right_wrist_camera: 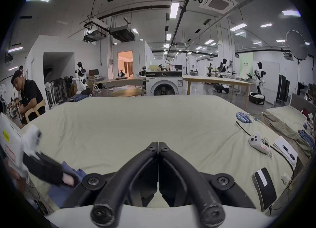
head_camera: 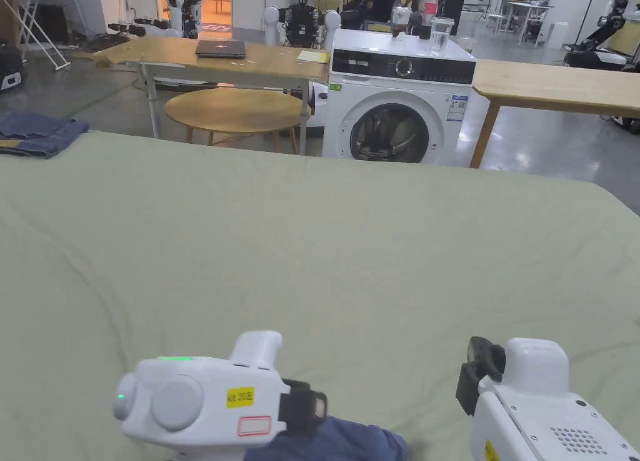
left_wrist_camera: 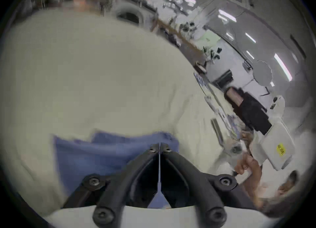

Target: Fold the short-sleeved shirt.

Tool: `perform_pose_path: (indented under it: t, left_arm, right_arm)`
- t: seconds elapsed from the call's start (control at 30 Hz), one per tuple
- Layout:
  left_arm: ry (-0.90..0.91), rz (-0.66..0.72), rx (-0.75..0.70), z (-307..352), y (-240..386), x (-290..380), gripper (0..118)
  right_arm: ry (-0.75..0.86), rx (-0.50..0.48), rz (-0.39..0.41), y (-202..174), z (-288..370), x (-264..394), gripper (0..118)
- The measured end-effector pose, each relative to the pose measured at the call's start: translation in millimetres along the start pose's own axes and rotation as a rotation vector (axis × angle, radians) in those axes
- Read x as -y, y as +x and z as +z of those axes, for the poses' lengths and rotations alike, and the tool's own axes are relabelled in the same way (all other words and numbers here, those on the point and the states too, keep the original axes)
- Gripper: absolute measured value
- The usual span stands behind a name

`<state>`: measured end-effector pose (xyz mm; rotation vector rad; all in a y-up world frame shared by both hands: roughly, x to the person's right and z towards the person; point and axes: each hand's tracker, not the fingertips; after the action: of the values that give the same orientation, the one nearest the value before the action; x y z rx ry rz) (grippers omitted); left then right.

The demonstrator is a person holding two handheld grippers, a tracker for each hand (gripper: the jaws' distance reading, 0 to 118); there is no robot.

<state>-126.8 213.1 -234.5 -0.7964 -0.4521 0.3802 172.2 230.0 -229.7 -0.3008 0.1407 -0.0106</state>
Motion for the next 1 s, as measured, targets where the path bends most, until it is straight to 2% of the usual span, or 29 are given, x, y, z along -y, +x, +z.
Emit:
perform_pose_path:
  t: [0.13, 0.33, 0.47, 0.57, 0.7, 1.0]
  left_arm:
    - [0.323, -0.206, -0.253, 42.3, -2.5, -6.0, 0]
    - [0.64, -0.247, -0.483, 70.6, -11.0, -2.9, 0]
    - [0.762, -0.273, -0.578, 76.6, -14.8, 1.0, 0]
    - [0.785, -0.302, -0.633, 78.7, -14.3, 3.9, 0]
    - [0.773, -0.309, -0.631, 86.3, -17.1, 6.9, 0]
    - [0.718, -0.244, -0.599, 96.8, -32.1, 18.7, 0]
  right_arm:
    - [0.07, -0.006, 0.001, -11.8, -2.0, -9.0, 0]
    - [0.151, -0.004, 0.007, -30.8, -2.7, -25.5, 0]
    - [0.196, -0.003, 0.003, -39.4, -2.6, -35.1, 0]
    - [0.214, -0.003, 0.011, -42.9, -1.8, -40.8, 0]
    - [0.174, -0.027, 0.045, -43.2, 9.3, -34.7, 0]
    - [-0.155, -0.237, 0.153, -66.4, 31.8, 40.9, 0]
